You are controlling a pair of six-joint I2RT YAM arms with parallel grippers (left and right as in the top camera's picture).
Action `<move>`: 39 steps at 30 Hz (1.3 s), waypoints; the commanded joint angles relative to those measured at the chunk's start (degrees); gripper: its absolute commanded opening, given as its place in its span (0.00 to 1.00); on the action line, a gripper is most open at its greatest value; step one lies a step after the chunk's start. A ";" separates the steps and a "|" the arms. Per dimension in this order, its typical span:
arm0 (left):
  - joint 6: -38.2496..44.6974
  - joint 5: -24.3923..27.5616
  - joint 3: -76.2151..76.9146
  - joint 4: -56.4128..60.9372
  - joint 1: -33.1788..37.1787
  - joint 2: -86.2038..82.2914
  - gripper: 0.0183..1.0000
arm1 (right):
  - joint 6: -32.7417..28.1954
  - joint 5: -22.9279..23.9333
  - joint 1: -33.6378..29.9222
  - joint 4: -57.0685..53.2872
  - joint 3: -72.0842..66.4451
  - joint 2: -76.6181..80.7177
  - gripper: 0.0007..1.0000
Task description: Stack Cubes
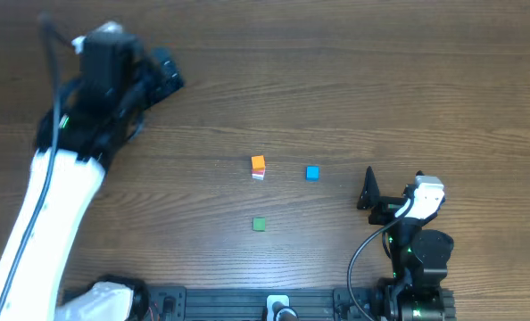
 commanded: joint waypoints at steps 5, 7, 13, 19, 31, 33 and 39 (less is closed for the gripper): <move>17.40 2.45 -20.57 8.74 5.33 -23.56 1.00 | -0.09 -0.63 0.31 -0.92 -0.04 0.00 0.99; 20.17 5.42 -25.42 9.77 7.74 -29.66 1.00 | -0.09 -0.63 0.31 -0.92 -0.04 0.00 0.99; 25.53 12.13 -39.19 12.63 12.15 -45.64 0.99 | -0.09 -0.63 0.31 -0.92 -0.04 0.00 0.99; 27.76 17.40 -53.99 22.86 12.28 -58.49 1.00 | -0.09 -0.63 0.31 -0.92 -0.04 0.00 0.99; 27.78 21.05 -67.58 35.01 15.04 -71.28 1.00 | -0.09 -0.63 0.31 -0.92 -0.04 0.00 0.99; 28.11 21.05 -68.72 35.08 15.13 -72.94 1.00 | -0.09 -0.63 0.31 -0.92 -0.04 0.00 0.99; 29.29 21.05 -71.73 38.29 15.13 -73.92 1.00 | -0.09 -0.63 0.31 -0.92 -0.04 0.00 0.99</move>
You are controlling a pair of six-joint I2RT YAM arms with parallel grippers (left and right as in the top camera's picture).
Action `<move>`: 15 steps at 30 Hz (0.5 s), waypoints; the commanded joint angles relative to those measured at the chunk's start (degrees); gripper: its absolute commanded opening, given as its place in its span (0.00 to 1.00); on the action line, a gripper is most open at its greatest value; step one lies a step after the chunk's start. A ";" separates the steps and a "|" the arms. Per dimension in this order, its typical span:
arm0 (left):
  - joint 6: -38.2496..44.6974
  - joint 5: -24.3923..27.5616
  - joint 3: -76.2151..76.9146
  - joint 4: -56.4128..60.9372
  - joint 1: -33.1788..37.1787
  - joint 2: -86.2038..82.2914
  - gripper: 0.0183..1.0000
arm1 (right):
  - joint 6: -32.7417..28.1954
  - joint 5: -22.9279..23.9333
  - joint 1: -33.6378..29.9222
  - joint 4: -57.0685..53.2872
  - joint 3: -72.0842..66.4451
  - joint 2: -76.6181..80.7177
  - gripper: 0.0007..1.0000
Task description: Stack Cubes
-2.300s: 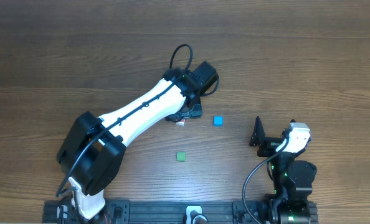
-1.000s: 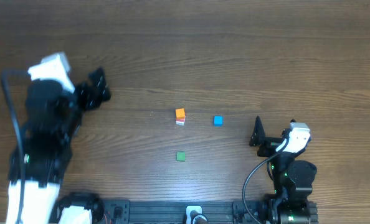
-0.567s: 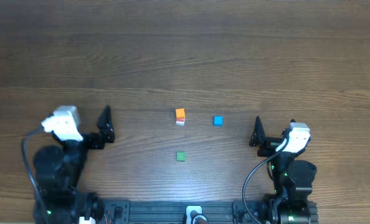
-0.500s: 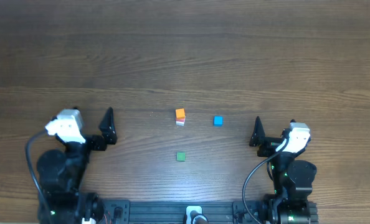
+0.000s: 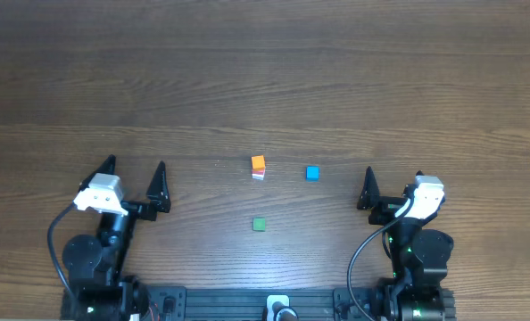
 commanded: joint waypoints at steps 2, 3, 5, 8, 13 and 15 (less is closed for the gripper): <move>1.57 0.81 -2.23 0.66 0.28 -0.68 1.00 | -0.11 -0.63 0.31 -0.87 -0.04 -0.15 0.99; 1.55 0.81 -2.23 0.48 0.28 -0.68 1.00 | -0.11 -0.63 0.31 -0.87 -0.04 -0.15 0.99; 1.55 0.81 -2.23 0.07 0.28 -0.68 1.00 | -0.11 -0.63 0.31 -0.90 -0.04 -0.15 0.99; 1.53 0.76 -2.23 -0.37 0.28 -0.68 1.00 | -0.11 -0.63 0.31 -0.90 -0.04 -0.15 0.99; 1.53 0.76 -2.23 -0.37 0.28 -0.68 1.00 | -0.11 -0.63 0.31 -0.90 -0.04 -0.15 0.99; 1.53 0.76 -2.23 -0.37 0.28 -0.68 1.00 | -0.11 -0.63 0.31 -0.90 -0.04 -0.15 0.99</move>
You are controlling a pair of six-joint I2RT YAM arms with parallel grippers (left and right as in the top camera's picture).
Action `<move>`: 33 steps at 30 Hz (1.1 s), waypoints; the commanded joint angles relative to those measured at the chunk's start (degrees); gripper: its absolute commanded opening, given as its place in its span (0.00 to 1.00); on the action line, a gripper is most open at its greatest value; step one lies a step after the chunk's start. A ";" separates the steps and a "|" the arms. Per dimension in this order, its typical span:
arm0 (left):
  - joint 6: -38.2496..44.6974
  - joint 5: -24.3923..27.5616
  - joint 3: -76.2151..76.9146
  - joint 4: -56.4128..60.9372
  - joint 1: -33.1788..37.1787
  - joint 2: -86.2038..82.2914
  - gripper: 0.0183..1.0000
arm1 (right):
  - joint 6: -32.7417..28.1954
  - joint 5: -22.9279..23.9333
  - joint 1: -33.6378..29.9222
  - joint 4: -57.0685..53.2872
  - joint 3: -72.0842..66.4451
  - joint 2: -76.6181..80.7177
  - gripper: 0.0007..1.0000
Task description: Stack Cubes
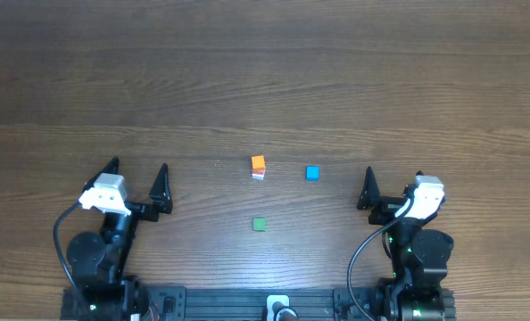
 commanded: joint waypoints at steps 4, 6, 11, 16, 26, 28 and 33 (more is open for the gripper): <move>1.03 0.76 -0.35 0.07 0.28 -0.61 1.00 | -0.09 -0.63 0.31 -0.90 -0.04 -0.15 0.99; 1.05 0.76 -0.35 0.07 0.28 -0.61 1.00 | -0.09 -0.63 0.31 -0.90 -0.04 -0.15 0.99; 1.03 0.76 -0.35 0.07 0.28 -0.61 1.00 | -0.09 -0.63 0.31 -0.90 -0.04 -0.15 0.99; 1.05 0.76 -0.35 0.07 0.28 -0.61 1.00 | -0.09 -0.63 0.31 -0.76 -0.04 -0.11 0.99; 1.05 0.76 -0.35 0.04 0.28 -0.61 1.00 | 2.25 -0.20 0.28 2.32 0.17 -0.07 0.99; 1.03 0.76 -0.35 0.07 0.28 -0.61 1.00 | 4.66 -0.20 0.28 1.60 0.81 -0.07 0.99; 1.05 0.76 -0.35 0.07 0.28 -0.61 1.00 | 7.21 -0.24 0.33 -8.76 7.91 -0.02 0.99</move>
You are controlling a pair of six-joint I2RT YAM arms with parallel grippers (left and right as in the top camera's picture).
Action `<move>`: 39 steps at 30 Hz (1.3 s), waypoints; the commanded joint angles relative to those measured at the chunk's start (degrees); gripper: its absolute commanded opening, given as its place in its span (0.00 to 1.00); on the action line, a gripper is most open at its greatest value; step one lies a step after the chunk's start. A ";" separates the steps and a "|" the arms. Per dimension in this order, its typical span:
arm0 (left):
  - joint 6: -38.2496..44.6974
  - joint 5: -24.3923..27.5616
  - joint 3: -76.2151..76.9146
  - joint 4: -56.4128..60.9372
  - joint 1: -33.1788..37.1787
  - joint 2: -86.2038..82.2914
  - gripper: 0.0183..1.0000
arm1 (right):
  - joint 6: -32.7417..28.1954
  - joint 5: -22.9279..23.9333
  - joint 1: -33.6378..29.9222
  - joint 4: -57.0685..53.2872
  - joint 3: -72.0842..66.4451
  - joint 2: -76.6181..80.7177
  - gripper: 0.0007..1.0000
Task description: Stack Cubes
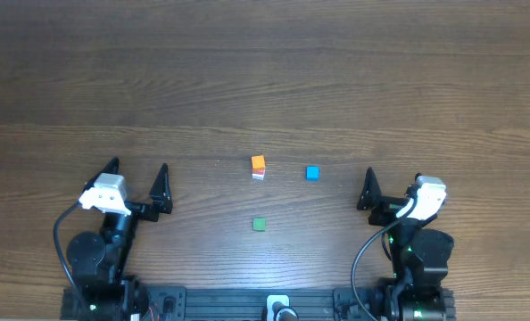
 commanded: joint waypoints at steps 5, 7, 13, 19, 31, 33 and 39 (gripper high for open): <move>1.05 0.76 -0.35 0.13 0.28 -0.61 1.00 | 3.30 -1.01 0.31 -20.09 21.07 2.01 0.99; 1.03 0.76 -0.35 0.11 0.28 -0.61 1.00 | 3.28 -1.16 0.31 -24.81 27.45 4.42 0.99; 1.03 0.76 -0.35 0.13 0.28 -0.61 1.00 | 3.30 -5.22 0.31 -36.02 44.15 15.61 0.99; 1.05 0.76 -0.35 0.13 0.28 -0.61 1.00 | 4.70 -8.90 0.31 -47.34 56.87 32.46 0.99; 1.03 0.76 -0.35 0.13 0.28 -0.61 1.00 | 13.46 -15.89 4.87 -53.59 62.25 56.65 0.99; 1.03 0.76 -0.35 0.13 0.28 -0.61 1.00 | 14.21 -15.58 8.74 -53.68 62.25 58.86 0.99; 1.03 0.76 -0.35 0.13 0.28 -0.61 1.00 | 22.86 -10.78 23.34 -53.48 62.25 65.22 0.99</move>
